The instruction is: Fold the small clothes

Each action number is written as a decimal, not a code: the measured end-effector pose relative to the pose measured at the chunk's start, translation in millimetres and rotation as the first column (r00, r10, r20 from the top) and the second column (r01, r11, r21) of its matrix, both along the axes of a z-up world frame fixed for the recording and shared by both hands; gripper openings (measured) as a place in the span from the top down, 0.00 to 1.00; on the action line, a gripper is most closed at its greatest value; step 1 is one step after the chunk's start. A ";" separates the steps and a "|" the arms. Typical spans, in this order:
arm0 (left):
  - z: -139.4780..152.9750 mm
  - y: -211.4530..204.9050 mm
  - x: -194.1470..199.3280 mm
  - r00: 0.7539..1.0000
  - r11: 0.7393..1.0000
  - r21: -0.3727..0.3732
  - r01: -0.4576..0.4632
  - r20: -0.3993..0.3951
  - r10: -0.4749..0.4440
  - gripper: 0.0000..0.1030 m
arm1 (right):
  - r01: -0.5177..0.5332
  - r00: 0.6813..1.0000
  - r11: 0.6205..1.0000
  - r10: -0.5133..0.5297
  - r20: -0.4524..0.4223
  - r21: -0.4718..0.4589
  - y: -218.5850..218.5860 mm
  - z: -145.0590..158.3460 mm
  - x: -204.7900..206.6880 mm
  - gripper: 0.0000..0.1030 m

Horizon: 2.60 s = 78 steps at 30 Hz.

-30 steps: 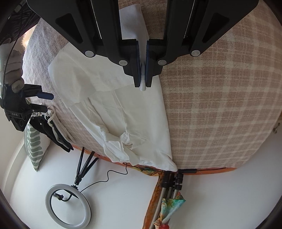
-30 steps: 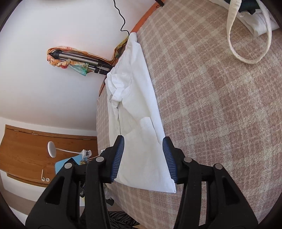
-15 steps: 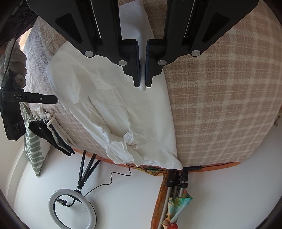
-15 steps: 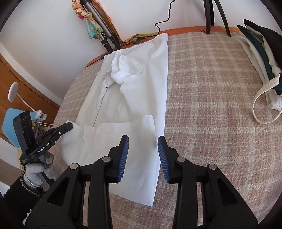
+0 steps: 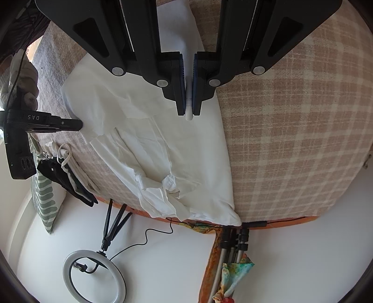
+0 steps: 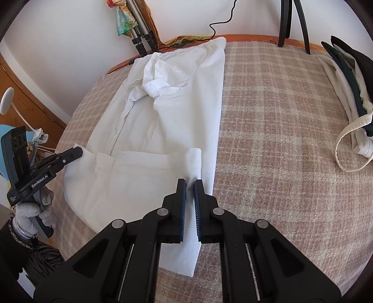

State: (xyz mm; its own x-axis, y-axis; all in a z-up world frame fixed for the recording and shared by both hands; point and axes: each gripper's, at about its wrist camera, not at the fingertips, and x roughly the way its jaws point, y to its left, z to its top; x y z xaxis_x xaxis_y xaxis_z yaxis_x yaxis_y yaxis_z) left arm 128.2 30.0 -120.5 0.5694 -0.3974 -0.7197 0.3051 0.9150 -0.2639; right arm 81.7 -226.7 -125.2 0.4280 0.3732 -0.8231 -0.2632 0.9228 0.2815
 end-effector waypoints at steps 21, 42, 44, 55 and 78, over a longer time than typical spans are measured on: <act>28.6 8.1 -9.5 0.997 0.999 -0.025 -0.046 0.063 0.048 0.93 | 0.068 0.996 0.997 -0.066 0.066 -0.025 -10.3 8.9 2.2 0.76; -4.9 -57.7 -43.6 0.988 0.985 0.076 0.154 0.003 -0.154 0.93 | -0.124 0.975 0.975 0.154 0.158 -0.185 53.9 5.5 -33.3 0.97; -9.5 -50.9 -39.1 0.993 0.989 0.085 0.121 -0.012 -0.120 0.93 | -0.058 0.989 0.982 0.081 0.127 -0.179 39.1 -3.9 -23.8 0.97; 5.5 16.4 -16.2 0.998 0.996 0.069 -0.064 -0.006 0.065 0.93 | 0.080 0.989 0.995 -0.073 0.131 -0.051 -24.5 24.8 -19.1 0.90; 10.5 30.7 192.7 0.997 0.998 0.025 -0.052 -0.047 0.053 0.92 | 0.046 0.995 0.980 -0.062 0.080 0.196 -49.6 34.3 210.3 0.53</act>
State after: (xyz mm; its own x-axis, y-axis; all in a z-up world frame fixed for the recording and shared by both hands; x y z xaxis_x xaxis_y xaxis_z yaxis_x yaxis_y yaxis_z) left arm 320.9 60.7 -110.0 0.5535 -0.3506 -0.7554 0.2439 0.9355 -0.2555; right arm 292.0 -276.3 -90.9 0.5172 0.4960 -0.6975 -0.2449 0.8667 0.4347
